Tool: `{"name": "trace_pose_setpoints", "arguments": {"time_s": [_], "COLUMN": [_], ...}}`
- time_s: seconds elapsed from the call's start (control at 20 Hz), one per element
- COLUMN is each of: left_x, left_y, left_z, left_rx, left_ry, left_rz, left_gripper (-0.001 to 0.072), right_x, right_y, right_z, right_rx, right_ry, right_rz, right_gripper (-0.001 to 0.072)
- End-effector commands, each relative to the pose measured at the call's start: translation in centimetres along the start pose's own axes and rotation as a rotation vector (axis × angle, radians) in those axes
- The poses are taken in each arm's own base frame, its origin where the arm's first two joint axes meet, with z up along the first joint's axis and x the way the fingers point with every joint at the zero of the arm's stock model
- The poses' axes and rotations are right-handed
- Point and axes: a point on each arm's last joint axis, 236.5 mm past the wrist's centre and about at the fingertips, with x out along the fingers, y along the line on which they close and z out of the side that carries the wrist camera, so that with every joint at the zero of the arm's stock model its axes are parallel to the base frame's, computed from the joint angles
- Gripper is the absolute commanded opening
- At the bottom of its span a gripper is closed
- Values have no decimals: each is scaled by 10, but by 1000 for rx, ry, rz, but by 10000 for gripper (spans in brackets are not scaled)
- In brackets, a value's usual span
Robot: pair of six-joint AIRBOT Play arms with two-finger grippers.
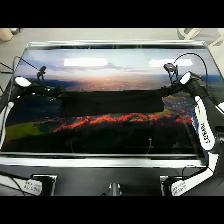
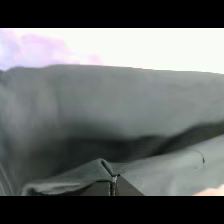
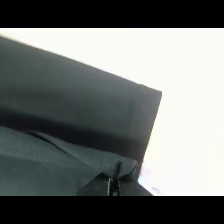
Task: Fold the shirts.
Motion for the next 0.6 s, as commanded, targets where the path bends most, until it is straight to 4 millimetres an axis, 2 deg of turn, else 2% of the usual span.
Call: {"name": "trace_pose_setpoints", "arguments": {"time_s": [0.0,0.05,0.1,0.15,0.25,0.3,0.4,0.45,0.55], "left_x": [32,32,27,18,-7,-19,-46,-55,-67], "left_y": [12,13,13,12,4,-5,-32,-46,-74], "left_z": [-3,-8,-10,-11,-9,-5,5,9,13], "left_rx": [-71,-76,-77,-77,-59,-37,49,83,140], "left_ry": [81,104,119,139,154,131,60,28,-26], "left_rz": [-16,-22,-27,-38,-57,-60,-66,-69,-77], "left_gripper": [50,252,539,606,605,604,604,605,604], "right_x": [21,19,13,2,-19,-24,-21,-13,0], "right_y": [12,15,15,12,-1,-10,-28,-27,-1], "right_z": [3,6,8,9,-1,-10,-36,-47,-60], "right_rx": [97,109,112,81,10,25,137,214,331], "right_ry": [-22,-31,-37,-33,-10,11,63,87,126], "right_rz": [63,76,85,88,87,90,125,184,365], "right_gripper": [42,224,502,650,703,703,703,702,694]}}
